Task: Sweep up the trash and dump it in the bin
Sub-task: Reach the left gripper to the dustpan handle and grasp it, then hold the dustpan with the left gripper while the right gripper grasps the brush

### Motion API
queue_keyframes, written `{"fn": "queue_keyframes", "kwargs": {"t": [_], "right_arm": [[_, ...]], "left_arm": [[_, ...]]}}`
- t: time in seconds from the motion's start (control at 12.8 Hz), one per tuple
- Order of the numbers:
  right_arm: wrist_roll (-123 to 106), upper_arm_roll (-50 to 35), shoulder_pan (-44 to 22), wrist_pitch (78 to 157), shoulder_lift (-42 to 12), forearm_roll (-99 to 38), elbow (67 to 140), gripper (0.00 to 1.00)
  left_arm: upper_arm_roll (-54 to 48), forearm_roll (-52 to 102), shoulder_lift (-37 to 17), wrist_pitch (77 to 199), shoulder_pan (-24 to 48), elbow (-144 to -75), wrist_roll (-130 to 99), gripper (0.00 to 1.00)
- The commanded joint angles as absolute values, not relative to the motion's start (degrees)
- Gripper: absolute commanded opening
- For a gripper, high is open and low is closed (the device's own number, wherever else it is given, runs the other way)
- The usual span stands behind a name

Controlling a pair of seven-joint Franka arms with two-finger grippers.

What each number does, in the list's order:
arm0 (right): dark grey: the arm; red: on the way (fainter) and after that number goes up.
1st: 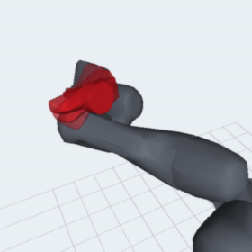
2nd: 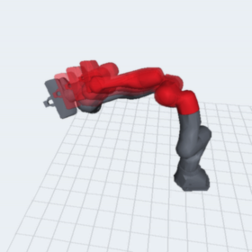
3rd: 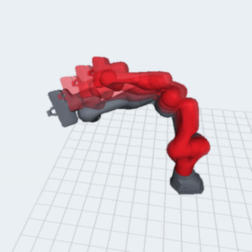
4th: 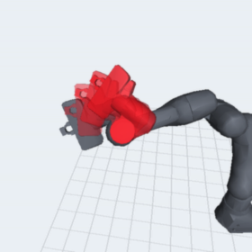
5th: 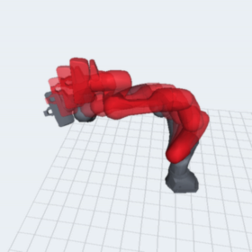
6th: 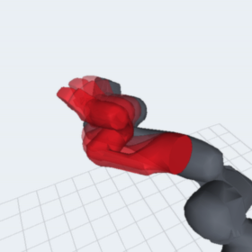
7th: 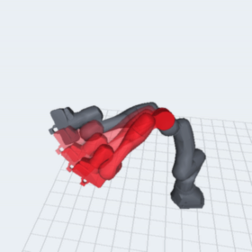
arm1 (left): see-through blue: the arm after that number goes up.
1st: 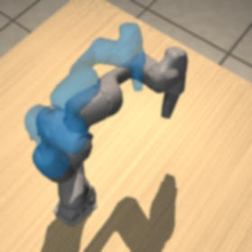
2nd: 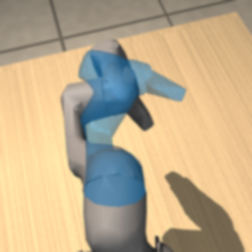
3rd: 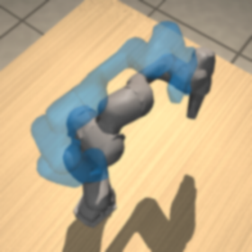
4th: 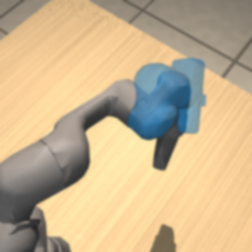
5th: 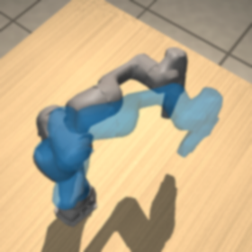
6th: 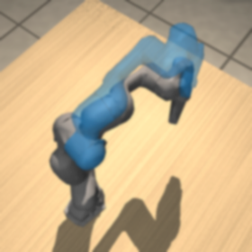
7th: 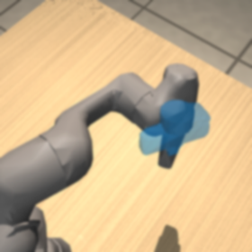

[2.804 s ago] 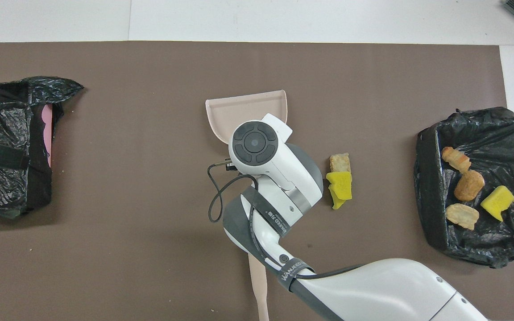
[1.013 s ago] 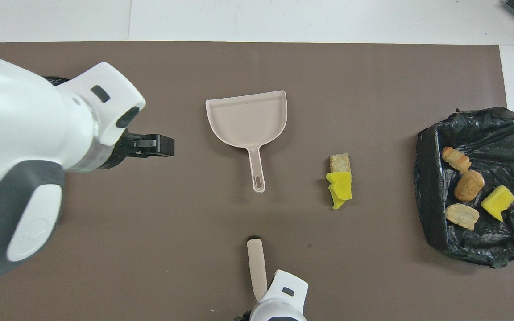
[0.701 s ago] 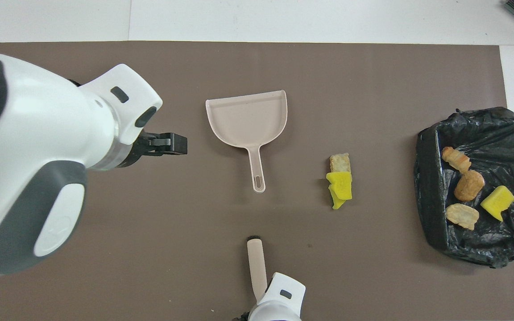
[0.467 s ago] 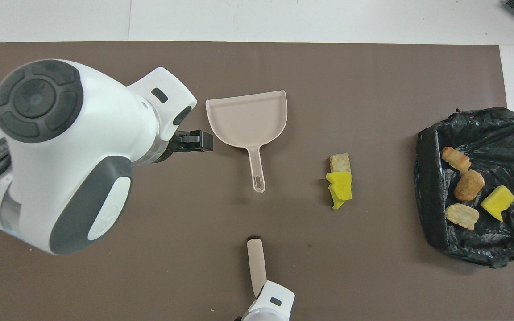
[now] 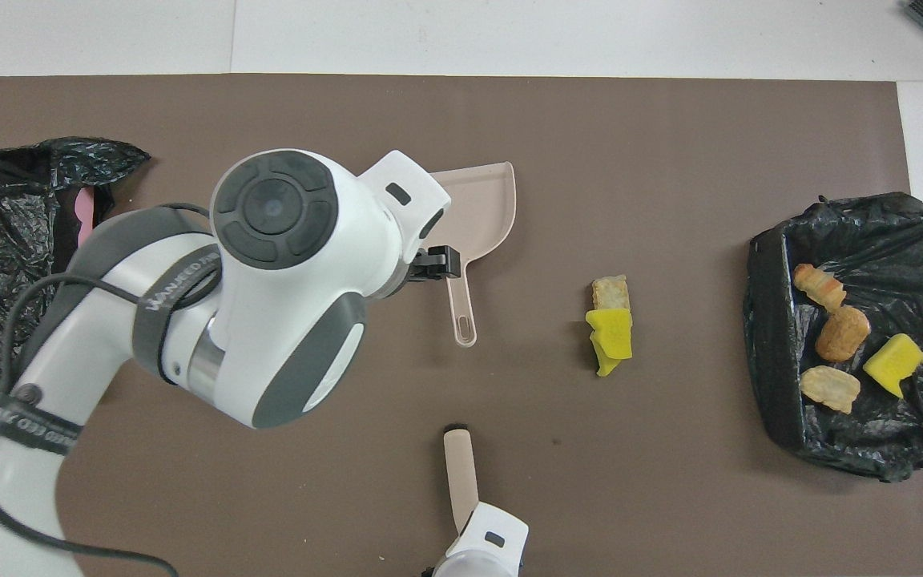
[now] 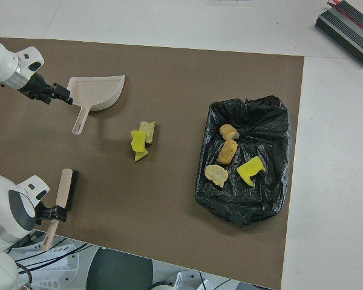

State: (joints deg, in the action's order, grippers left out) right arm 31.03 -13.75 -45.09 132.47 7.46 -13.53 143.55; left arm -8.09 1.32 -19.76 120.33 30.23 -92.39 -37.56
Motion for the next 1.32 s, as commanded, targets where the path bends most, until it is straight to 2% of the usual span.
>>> {"fn": "queue_keyframes", "kwargs": {"t": [0.0, 0.16, 0.39, 0.47, 0.55, 0.7, 0.86, 1.01, 1.25], "right_arm": [[30.1, -13.7, -44.4, 129.6, 9.2, -14.3, 143.6, 0.58], [30.0, -13.7, -44.3, 129.4, 9.2, -14.2, 143.5, 0.37], [27.3, -13.6, -43.5, 128.9, 9.9, -14.2, 143.4, 0.13], [26.6, -13.6, -43.1, 128.9, 9.9, -14.2, 143.4, 0.04], [26.5, -13.6, -42.9, 128.9, 9.8, -14.2, 143.2, 0.0], [24.5, -13.6, -42.2, 128.8, 9.8, -14.1, 143.1, 0.0], [24.9, -13.3, -41.9, 127.4, 11.1, -14.1, 143.0, 0.0], [24.2, -13.3, -38.7, 123.0, 15.0, -11.9, 143.0, 0.0], [23.0, -13.3, -33.5, 116.8, 20.0, -10.5, 143.0, 0.0]], "left_arm": [[-7.2, 0.9, -22.2, 123.5, 31.8, -92.3, -39.7, 1.0], [-7.3, 1.0, -24.7, 123.5, 32.4, -92.2, -39.9, 1.0], [-7.2, 1.0, -26.8, 123.6, 34.3, -91.8, -40.9, 1.0], [-7.2, 1.1, -26.9, 123.6, 33.9, -91.8, -41.5, 0.97], [-7.2, 1.4, -27.1, 123.5, 33.8, -91.8, -41.7, 0.85], [-7.2, 1.5, -27.0, 123.2, 33.7, -92.0, -41.7, 0.76], [-7.1, 1.5, -27.0, 123.1, 33.5, -92.3, -41.6, 0.54], [-7.1, 1.4, -27.0, 123.0, 33.0, -92.3, -41.5, 0.5], [-7.2, 1.3, -27.0, 123.0, 33.1, -92.3, -40.7, 0.51]]}}
